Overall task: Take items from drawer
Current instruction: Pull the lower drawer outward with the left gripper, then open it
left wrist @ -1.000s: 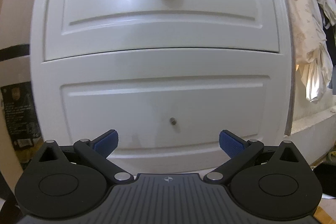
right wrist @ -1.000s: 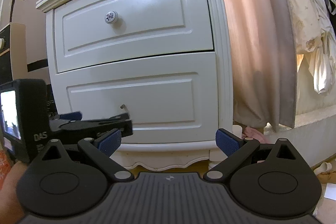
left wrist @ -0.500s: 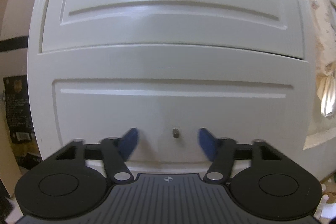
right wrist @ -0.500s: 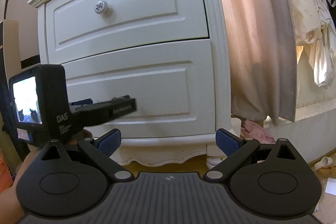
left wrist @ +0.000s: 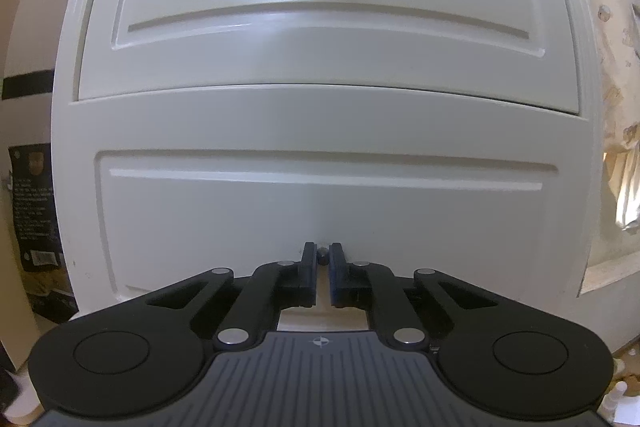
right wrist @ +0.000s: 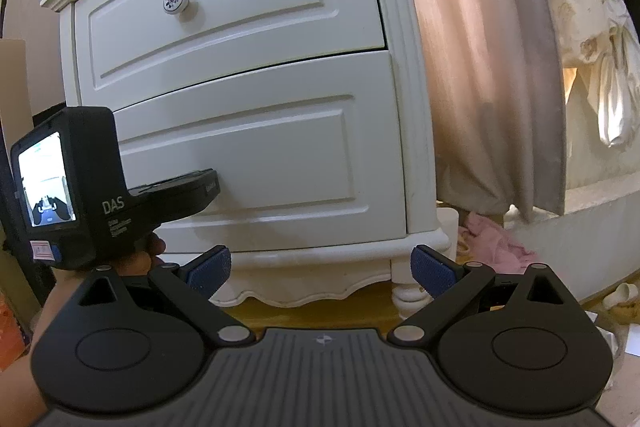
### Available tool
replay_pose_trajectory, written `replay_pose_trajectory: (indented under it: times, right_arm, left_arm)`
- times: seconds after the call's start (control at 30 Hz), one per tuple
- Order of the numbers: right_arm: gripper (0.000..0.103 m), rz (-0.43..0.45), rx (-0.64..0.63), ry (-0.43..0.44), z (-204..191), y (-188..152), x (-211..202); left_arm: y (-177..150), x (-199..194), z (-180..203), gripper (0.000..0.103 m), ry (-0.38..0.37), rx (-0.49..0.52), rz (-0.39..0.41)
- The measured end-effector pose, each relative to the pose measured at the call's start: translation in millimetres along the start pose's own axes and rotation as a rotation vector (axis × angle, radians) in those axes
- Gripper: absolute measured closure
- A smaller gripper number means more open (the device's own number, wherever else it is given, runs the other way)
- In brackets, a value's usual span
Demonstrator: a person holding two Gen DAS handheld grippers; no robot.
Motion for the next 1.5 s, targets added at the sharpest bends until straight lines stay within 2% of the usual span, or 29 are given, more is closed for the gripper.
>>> replay_pose_trajectory:
  times: [0.2, 0.57, 0.67, 0.9, 1.0, 1.3, 1.37, 1.5]
  right_arm:
    - [0.000, 0.008, 0.006, 0.005, 0.4, 1.4, -2.8]
    - [0.000, 0.015, 0.009, 0.008, 0.1, 1.5, -8.4]
    - [0.000, 0.018, 0.007, 0.009, -0.9, 1.3, -11.7]
    - [0.000, 0.029, 0.008, 0.014, -3.6, 1.8, -21.6]
    - [0.000, 0.035, 0.003, 0.017, -6.4, 2.4, -27.0]
    - [0.000, 0.054, -0.007, 0.028, -14.1, 4.9, -44.5]
    - [0.000, 0.057, -0.009, 0.032, -16.3, 4.4, -48.5]
    - [0.000, 0.063, -0.013, 0.039, -19.4, 3.5, -57.0]
  left_arm:
    - [-0.3, -15.3, 18.2, 0.100, -0.002, -0.005, -0.030]
    - [-2.9, -78.0, 58.3, 0.100, -0.037, -0.034, -0.045]
    - [-3.9, -113.3, 46.5, 0.100, -0.041, -0.039, -0.049]
    - [-11.4, -189.4, 52.1, 0.100, -0.048, -0.030, -0.052]
    - [-14.9, -206.9, 42.2, 0.100, -0.049, -0.026, -0.052]
    - [-18.6, -295.0, 71.7, 0.100, -0.064, -0.006, -0.054]
    - [-14.7, -304.9, 73.2, 0.100, -0.066, -0.001, -0.054]
    - [-19.8, -355.0, 89.8, 0.100, -0.073, 0.004, -0.056]
Point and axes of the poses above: each gripper's, at about its wrist camera, not at the fingertips, and x roughly the way its jaws point, z to its right, y to its top, the point moved 5 cm from there along x, roughly the way its jaws point, and after that the axes turned 10 degrees about x, right-handed, at the moved point
